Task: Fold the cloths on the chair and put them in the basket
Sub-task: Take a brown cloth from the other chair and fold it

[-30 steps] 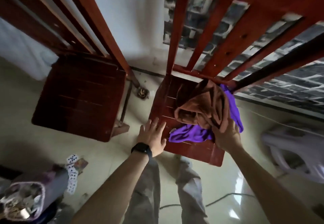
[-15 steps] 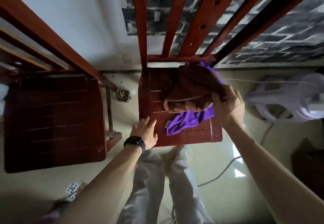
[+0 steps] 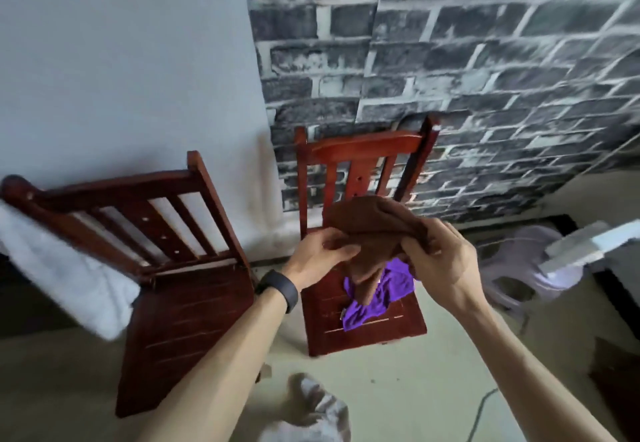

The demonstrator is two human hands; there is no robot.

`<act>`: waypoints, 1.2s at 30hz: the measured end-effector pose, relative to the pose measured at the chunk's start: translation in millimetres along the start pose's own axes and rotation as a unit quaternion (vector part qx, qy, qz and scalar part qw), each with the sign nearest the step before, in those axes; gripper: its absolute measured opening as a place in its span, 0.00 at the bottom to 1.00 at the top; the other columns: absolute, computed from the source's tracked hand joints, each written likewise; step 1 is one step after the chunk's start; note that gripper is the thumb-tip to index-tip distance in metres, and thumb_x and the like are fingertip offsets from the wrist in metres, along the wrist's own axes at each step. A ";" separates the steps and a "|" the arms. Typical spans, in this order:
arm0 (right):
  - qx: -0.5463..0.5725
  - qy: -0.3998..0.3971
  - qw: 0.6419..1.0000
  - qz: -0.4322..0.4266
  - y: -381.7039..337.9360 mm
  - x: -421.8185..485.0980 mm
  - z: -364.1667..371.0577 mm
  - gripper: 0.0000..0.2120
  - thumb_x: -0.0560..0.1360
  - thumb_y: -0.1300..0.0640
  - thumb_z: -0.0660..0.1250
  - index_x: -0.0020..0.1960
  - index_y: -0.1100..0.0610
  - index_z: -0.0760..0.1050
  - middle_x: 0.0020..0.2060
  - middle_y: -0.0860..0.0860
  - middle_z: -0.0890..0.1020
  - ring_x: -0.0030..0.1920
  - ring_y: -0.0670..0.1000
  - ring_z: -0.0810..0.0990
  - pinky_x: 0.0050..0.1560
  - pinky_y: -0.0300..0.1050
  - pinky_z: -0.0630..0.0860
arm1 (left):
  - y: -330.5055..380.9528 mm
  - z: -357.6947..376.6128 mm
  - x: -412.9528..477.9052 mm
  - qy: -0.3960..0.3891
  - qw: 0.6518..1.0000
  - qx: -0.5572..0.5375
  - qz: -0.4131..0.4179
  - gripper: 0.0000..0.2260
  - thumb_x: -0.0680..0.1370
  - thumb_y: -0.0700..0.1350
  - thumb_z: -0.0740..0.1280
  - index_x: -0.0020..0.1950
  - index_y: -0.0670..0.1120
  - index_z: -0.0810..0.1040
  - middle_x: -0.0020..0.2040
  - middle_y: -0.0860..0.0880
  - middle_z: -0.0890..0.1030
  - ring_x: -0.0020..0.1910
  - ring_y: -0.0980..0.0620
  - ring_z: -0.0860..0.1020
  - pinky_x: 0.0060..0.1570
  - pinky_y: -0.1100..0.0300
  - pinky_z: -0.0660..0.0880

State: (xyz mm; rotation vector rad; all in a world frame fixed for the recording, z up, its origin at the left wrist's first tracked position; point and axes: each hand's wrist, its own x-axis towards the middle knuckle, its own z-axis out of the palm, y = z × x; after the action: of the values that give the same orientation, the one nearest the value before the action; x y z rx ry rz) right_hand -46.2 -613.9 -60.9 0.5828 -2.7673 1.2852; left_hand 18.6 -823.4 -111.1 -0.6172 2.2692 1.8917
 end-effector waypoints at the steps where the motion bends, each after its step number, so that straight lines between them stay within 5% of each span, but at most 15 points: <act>1: -0.002 0.006 1.000 -0.002 -10.7 -7.8 -8.6 0.10 0.71 0.56 0.73 0.51 0.45 0.80 0.38 0.43 0.78 0.38 0.44 0.79 0.42 0.41 0.76 | 10.2 -3.7 -15.2 0.023 1.000 0.010 0.012 0.10 0.74 0.50 0.74 0.52 0.49 0.81 0.47 0.51 0.84 0.48 0.54 0.82 0.52 0.55 0.77; 3: -0.017 0.017 1.000 -0.006 -28.5 -22.1 -23.2 0.10 0.71 0.52 0.74 0.51 0.45 0.80 0.39 0.42 0.78 0.40 0.46 0.79 0.42 0.41 0.74 | 25.2 -17.5 -44.6 0.064 0.997 0.024 0.036 0.13 0.74 0.57 0.72 0.53 0.51 0.81 0.49 0.52 0.84 0.50 0.51 0.82 0.53 0.55 0.77; 6: -0.050 0.015 0.999 -0.017 -50.8 -43.3 -36.2 0.15 0.71 0.47 0.74 0.57 0.47 0.81 0.43 0.45 0.80 0.45 0.50 0.79 0.47 0.46 0.77 | 44.6 -44.5 -87.7 0.095 0.992 0.056 0.068 0.08 0.78 0.53 0.68 0.55 0.53 0.79 0.51 0.52 0.82 0.51 0.52 0.81 0.52 0.57 0.76; 9: -0.065 0.002 0.998 -0.023 -74.8 -63.2 -39.7 0.15 0.72 0.43 0.72 0.55 0.47 0.81 0.46 0.47 0.81 0.47 0.52 0.80 0.49 0.48 0.78 | 59.3 -70.1 -121.4 0.104 0.990 0.062 0.069 0.05 0.77 0.55 0.68 0.53 0.59 0.77 0.53 0.51 0.82 0.53 0.50 0.81 0.57 0.49 0.78; 13: -0.069 -0.004 0.998 -0.015 -100.8 -82.3 -40.1 0.15 0.72 0.40 0.69 0.54 0.46 0.80 0.45 0.46 0.79 0.49 0.52 0.80 0.48 0.48 0.77 | 66.1 -90.0 -150.8 0.095 0.984 0.144 -0.037 0.20 0.71 0.67 0.69 0.54 0.54 0.79 0.50 0.51 0.84 0.50 0.50 0.82 0.57 0.48 0.78; 17: -0.099 -0.054 0.993 -0.019 -119.6 -105.3 -37.6 0.14 0.73 0.41 0.68 0.57 0.44 0.80 0.46 0.45 0.77 0.51 0.51 0.78 0.46 0.44 0.73 | 70.3 -105.6 -181.6 -0.021 0.975 0.107 -0.193 0.33 0.62 0.71 0.72 0.50 0.44 0.85 0.45 0.48 0.86 0.47 0.48 0.82 0.51 0.55 0.77; 20: -0.128 -0.060 0.990 -0.001 -124.3 -115.4 -33.2 0.14 0.74 0.40 0.67 0.56 0.44 0.80 0.45 0.44 0.76 0.51 0.52 0.78 0.42 0.44 0.71 | 68.6 -118.7 -193.9 -0.091 0.980 0.055 -0.171 0.24 0.65 0.56 0.77 0.53 0.42 0.85 0.50 0.45 0.86 0.49 0.48 0.84 0.49 0.60 0.78; 23: -0.158 -0.060 0.985 0.031 -123.1 -117.2 -27.1 0.15 0.73 0.38 0.66 0.53 0.46 0.80 0.43 0.46 0.77 0.50 0.54 0.80 0.41 0.45 0.71 | 64.4 -128.4 -202.4 -0.156 0.973 0.030 -0.169 0.16 0.70 0.45 0.76 0.57 0.43 0.84 0.51 0.46 0.85 0.41 0.54 0.81 0.32 0.66 0.75; 25: -0.156 -0.076 0.984 0.033 -123.7 -120.3 -18.7 0.16 0.72 0.37 0.66 0.53 0.44 0.80 0.48 0.47 0.81 0.52 0.55 0.81 0.41 0.46 0.73 | 59.9 -130.6 -207.1 -0.159 0.967 0.059 -0.189 0.11 0.73 0.41 0.74 0.55 0.44 0.83 0.49 0.46 0.85 0.40 0.55 0.81 0.31 0.67 0.73; 29: -0.163 -0.129 0.977 0.049 -127.4 -124.1 -8.0 0.18 0.71 0.35 0.66 0.54 0.44 0.80 0.48 0.47 0.83 0.49 0.54 0.80 0.43 0.47 0.77 | 50.5 -136.4 -205.4 -0.109 0.954 0.148 -0.237 0.10 0.71 0.44 0.77 0.49 0.42 0.85 0.46 0.47 0.85 0.48 0.49 0.81 0.47 0.59 0.72; 33: -0.202 -0.226 0.951 0.055 -126.2 -133.9 -7.9 0.11 0.72 0.37 0.69 0.45 0.43 0.74 0.34 0.43 0.74 0.40 0.50 0.74 0.35 0.43 0.69 | 55.7 -134.3 -208.8 -0.095 0.915 0.265 -0.290 0.12 0.69 0.51 0.78 0.46 0.47 0.82 0.42 0.50 0.82 0.41 0.53 0.78 0.45 0.59 0.69; 36: -0.179 -0.287 0.938 0.073 -119.7 -131.6 -10.9 0.10 0.73 0.40 0.71 0.46 0.44 0.74 0.34 0.43 0.75 0.36 0.47 0.75 0.32 0.40 0.68 | 72.0 -121.2 -216.6 -0.101 0.944 0.252 -0.190 0.06 0.76 0.48 0.71 0.48 0.46 0.82 0.44 0.52 0.82 0.43 0.55 0.78 0.41 0.61 0.67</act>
State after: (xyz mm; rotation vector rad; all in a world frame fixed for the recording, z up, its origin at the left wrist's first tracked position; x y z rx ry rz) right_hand 116.4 -634.1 9.1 0.8448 -3.4567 0.6542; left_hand 207.6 -881.0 55.5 -0.6776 2.1741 1.0862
